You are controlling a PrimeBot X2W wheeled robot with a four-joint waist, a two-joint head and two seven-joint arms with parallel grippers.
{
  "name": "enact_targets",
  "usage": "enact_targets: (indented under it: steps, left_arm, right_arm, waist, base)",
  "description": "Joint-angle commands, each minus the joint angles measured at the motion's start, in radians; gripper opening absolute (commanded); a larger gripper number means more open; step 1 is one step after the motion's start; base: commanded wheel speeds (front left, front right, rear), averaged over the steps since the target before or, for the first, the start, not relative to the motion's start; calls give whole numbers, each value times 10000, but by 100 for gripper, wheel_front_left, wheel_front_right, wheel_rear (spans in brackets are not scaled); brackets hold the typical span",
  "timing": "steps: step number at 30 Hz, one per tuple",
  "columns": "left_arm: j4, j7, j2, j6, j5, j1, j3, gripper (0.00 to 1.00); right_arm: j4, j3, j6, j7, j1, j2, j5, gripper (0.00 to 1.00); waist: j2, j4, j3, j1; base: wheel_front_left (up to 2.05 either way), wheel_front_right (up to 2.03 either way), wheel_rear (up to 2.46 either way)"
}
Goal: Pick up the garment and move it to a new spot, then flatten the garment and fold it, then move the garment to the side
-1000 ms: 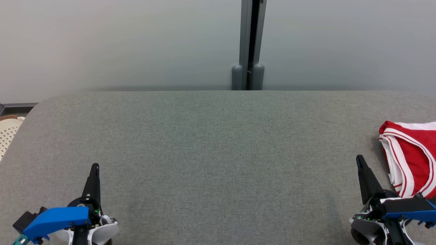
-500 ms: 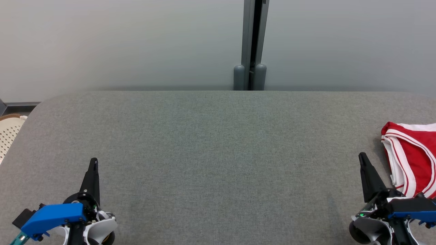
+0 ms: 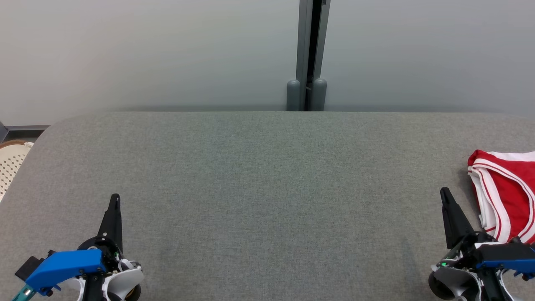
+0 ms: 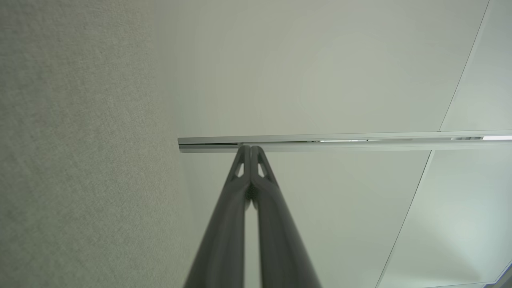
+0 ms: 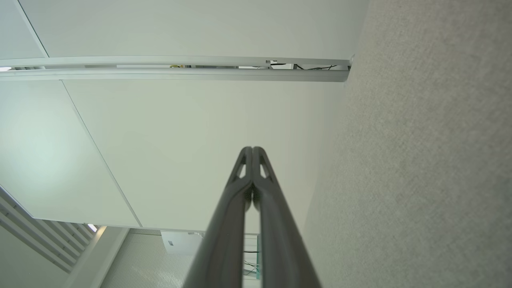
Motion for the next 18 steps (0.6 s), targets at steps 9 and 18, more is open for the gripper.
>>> enact_targets:
  steps: [9, 18]
  left_arm:
    - [-48, 35, 19, -96, -23, -113, 15, 0]
    - [-48, 35, 19, -96, -23, -112, 15, 0]
  right_arm:
    - [-39, -20, 4, 27, 124, -51, 24, 0]
    - [-39, -19, 4, 27, 123, -51, 24, 0]
  waist:
    - [0, 0, 0, 0]
    - [0, 0, 0, 0]
  base:
    - [0, 0, 0]
    - [0, 0, 0]
